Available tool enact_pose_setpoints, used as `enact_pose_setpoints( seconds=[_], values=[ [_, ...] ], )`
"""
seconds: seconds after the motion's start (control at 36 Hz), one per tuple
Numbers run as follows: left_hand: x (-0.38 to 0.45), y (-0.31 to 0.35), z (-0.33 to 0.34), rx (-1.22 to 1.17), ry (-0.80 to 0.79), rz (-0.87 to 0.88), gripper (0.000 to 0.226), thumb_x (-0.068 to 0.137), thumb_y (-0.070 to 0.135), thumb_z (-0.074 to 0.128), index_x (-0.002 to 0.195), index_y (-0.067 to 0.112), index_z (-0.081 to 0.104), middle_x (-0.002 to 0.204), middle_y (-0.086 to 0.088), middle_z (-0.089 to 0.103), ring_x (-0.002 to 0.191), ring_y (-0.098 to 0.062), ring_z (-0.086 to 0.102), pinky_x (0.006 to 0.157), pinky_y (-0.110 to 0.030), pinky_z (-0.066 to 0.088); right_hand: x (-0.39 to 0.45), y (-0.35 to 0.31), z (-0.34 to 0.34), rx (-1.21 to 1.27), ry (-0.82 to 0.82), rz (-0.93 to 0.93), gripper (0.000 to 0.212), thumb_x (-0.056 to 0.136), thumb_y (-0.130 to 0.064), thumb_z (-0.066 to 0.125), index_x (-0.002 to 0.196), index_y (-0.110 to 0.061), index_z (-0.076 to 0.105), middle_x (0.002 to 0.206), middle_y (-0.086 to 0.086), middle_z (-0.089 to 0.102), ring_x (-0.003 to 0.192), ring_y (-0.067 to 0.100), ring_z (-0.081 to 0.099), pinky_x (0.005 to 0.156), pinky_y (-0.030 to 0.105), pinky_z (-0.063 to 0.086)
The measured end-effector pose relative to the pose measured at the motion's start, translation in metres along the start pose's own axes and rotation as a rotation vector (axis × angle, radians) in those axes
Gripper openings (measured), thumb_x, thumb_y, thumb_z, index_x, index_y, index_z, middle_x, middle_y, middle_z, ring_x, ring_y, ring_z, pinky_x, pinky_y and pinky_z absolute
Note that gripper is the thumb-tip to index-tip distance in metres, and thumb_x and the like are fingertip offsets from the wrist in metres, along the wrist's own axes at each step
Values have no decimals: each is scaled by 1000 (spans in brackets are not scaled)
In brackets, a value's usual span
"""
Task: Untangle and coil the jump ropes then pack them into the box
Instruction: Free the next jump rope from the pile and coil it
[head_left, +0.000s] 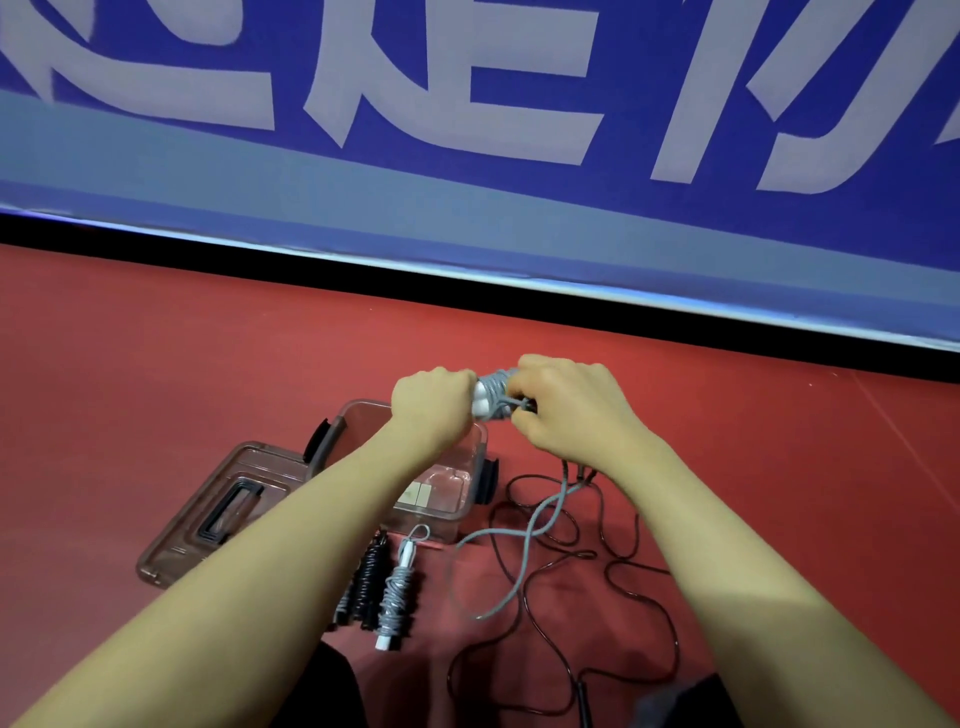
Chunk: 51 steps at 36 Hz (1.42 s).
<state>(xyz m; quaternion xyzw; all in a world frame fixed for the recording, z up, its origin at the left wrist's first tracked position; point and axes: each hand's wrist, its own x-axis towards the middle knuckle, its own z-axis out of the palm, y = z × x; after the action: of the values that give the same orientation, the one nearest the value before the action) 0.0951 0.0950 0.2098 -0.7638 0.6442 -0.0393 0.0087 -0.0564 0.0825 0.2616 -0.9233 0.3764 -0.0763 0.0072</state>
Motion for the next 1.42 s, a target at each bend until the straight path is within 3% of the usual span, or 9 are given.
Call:
enact_pose_setpoints(
  seconds=[0.25, 0.42, 0.53, 0.61, 0.75, 0.94, 1.08, 1.19, 1.42],
  values=[
    [0, 6, -6, 180, 57, 385, 33, 94, 25, 45, 126, 24, 51, 98, -7, 67, 92, -30, 62, 64, -27, 32, 1, 11, 10, 149, 48, 191, 15, 88, -24, 48, 97, -21, 61, 99, -2, 63, 94, 26, 57, 67, 32, 34],
    [4, -4, 2, 193, 398, 530, 16, 44, 26, 71, 51, 19, 58, 47, 3, 54, 50, -19, 53, 55, -23, 36, 3, 9, 11, 295, -11, 270, 15, 86, -26, 52, 92, -25, 65, 97, -2, 68, 98, 23, 56, 74, 32, 39],
    [-2, 1, -8, 121, 164, 357, 25, 75, 38, 69, 89, 17, 66, 89, 1, 60, 89, -29, 56, 69, -33, 38, 3, 13, 7, 408, 58, 327, 12, 83, -22, 55, 92, -27, 61, 96, -4, 65, 98, 22, 55, 74, 32, 41],
    [0, 3, -8, 154, 32, 344, 20, 91, 32, 51, 105, 20, 59, 108, 2, 63, 105, -24, 50, 67, -27, 29, 1, 14, 6, 307, 77, 309, 27, 84, -21, 55, 110, -25, 52, 108, -3, 62, 101, 25, 56, 75, 33, 38],
    [-2, -3, -9, 210, 239, 589, 7, 49, 21, 60, 49, 20, 53, 48, 6, 56, 57, -19, 50, 55, -24, 19, 1, 17, 12, 6, 64, 256, 25, 90, -22, 50, 114, -16, 47, 113, 3, 58, 103, 30, 57, 70, 33, 35],
    [-2, -10, -7, 235, 291, 697, 16, 50, 22, 60, 47, 21, 44, 43, 9, 47, 56, -18, 44, 55, -25, 21, 0, 19, 16, -208, -34, 201, 37, 99, -26, 42, 133, -14, 37, 112, 11, 62, 101, 34, 61, 68, 33, 33],
    [-2, -16, -5, 207, 293, 704, 35, 48, 14, 78, 51, 23, 45, 48, 11, 47, 64, -20, 44, 58, -29, 26, 1, 25, 15, -36, -70, 276, 42, 87, -48, 60, 108, -12, 54, 105, 9, 63, 99, 33, 60, 71, 35, 39],
    [-3, -17, -3, 233, 339, 674, 27, 50, 17, 78, 51, 22, 51, 49, 11, 49, 64, -21, 48, 60, -29, 23, 0, 26, 15, 194, -34, 371, 49, 76, -50, 72, 58, -16, 42, 63, -1, 51, 70, 27, 51, 58, 31, 34],
    [0, -18, 0, 298, 349, 597, 21, 50, 19, 75, 49, 21, 54, 47, 9, 50, 63, -22, 49, 60, -30, 18, -2, 28, 13, 670, -37, 342, 52, 66, -43, 82, 59, -2, 51, 51, 1, 34, 52, 14, 28, 52, 28, 23]
  ],
)
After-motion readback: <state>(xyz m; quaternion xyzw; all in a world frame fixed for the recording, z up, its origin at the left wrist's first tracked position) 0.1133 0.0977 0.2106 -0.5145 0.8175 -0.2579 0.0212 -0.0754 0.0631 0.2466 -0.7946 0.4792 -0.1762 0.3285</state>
